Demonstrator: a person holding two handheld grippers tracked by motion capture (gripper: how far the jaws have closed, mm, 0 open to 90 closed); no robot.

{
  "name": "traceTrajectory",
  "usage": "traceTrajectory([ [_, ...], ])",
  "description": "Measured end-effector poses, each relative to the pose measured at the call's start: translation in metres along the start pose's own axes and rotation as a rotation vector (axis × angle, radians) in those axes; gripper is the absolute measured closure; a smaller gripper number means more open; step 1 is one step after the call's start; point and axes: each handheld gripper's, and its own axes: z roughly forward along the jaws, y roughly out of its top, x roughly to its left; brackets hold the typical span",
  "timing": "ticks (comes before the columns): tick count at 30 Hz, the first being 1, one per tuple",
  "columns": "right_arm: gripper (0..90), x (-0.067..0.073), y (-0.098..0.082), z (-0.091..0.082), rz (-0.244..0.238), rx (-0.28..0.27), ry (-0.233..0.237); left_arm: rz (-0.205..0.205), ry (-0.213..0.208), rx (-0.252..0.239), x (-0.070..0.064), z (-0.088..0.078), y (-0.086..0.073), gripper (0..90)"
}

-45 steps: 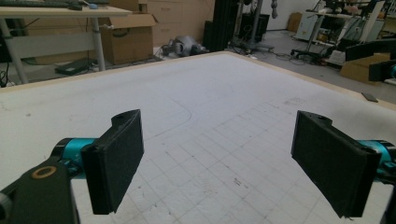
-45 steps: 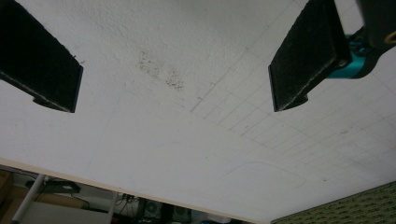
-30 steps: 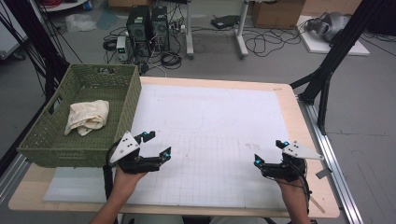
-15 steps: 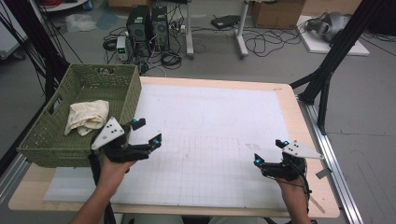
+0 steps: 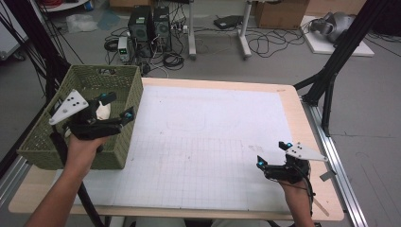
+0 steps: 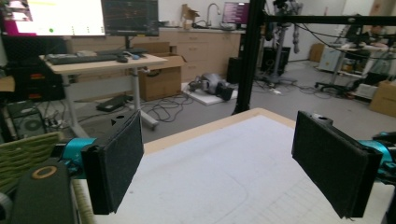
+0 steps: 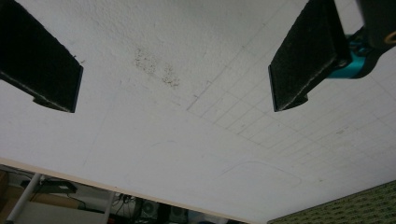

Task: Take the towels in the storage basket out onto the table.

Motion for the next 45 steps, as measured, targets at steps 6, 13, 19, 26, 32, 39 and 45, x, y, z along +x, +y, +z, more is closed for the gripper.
traceTrajectory([
  [6,1.9,0.000,0.000,0.001,-0.004,0.002,-0.001,-0.015,0.088,0.025,0.031,-0.006,-0.001,17.2],
  [13,1.9,-0.001,-0.001,0.002,-0.007,0.008,-0.002,-0.053,0.167,0.096,0.073,-0.005,-0.014,17.3],
  [19,1.9,-0.001,-0.002,0.003,-0.010,0.012,-0.005,-0.088,0.251,0.201,0.114,0.000,-0.031,17.9],
  [26,1.9,-0.001,-0.002,0.004,-0.011,0.015,-0.003,-0.155,0.306,0.339,0.144,0.003,-0.053,18.5],
  [32,1.9,0.000,-0.002,0.004,-0.006,0.018,0.000,-0.178,0.365,0.415,0.154,0.007,-0.063,18.0],
  [39,1.9,0.000,-0.003,0.005,-0.007,0.021,0.000,-0.162,0.451,0.614,0.163,0.023,-0.083,18.6],
  [45,1.9,0.000,-0.003,0.006,-0.007,0.029,0.001,-0.176,0.496,0.717,0.167,0.025,-0.091,22.6],
])
